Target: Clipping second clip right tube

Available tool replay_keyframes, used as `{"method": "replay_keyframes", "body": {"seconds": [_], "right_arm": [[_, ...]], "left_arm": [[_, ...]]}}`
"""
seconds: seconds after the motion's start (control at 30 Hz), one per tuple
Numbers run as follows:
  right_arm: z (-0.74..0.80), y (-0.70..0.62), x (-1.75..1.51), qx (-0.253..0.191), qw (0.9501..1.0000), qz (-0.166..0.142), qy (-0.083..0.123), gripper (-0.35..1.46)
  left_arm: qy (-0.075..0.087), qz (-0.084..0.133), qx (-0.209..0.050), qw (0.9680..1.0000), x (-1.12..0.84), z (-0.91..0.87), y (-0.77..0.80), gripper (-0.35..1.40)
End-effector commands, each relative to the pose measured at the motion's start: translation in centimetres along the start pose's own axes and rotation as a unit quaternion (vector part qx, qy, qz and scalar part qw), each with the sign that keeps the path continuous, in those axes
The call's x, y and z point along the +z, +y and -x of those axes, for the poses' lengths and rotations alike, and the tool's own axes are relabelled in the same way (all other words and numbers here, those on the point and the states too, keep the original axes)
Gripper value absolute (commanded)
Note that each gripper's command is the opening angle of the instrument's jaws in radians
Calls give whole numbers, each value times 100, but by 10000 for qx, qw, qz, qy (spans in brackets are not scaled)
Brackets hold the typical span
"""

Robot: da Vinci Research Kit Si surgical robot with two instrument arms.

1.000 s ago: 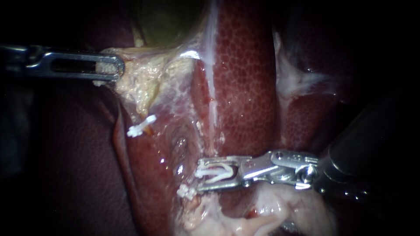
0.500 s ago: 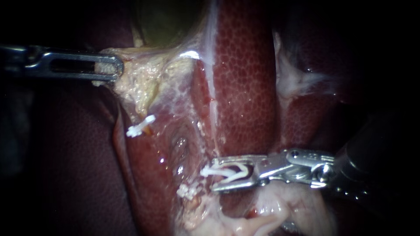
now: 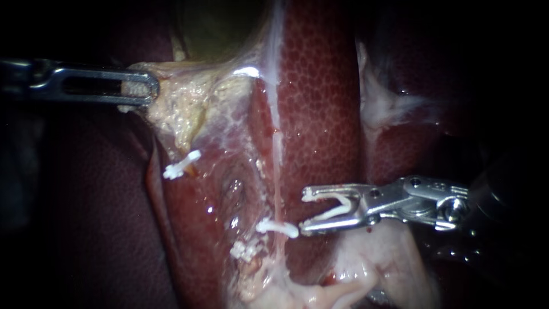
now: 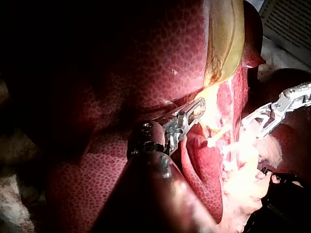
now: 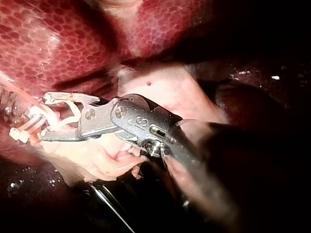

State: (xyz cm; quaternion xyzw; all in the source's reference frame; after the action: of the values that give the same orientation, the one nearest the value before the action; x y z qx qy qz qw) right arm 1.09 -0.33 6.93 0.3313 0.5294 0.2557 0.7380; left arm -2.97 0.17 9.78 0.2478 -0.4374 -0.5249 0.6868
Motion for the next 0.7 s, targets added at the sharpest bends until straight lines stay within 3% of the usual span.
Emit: {"method": "replay_keyframes", "body": {"seconds": [0.03,0.5,0.7], "right_arm": [[2,0,4,-1,10000,10,-2,44],[25,16,48,-86,9999,117,25,51],[32,16,66,-29,10000,80,-19,52]], "left_arm": [[1,1,-1,10000,0,0,0,-35],[-1,6,-3,10000,-1,0,-2,-35],[-2,7,-3,10000,-1,-1,-2,-35]]}}
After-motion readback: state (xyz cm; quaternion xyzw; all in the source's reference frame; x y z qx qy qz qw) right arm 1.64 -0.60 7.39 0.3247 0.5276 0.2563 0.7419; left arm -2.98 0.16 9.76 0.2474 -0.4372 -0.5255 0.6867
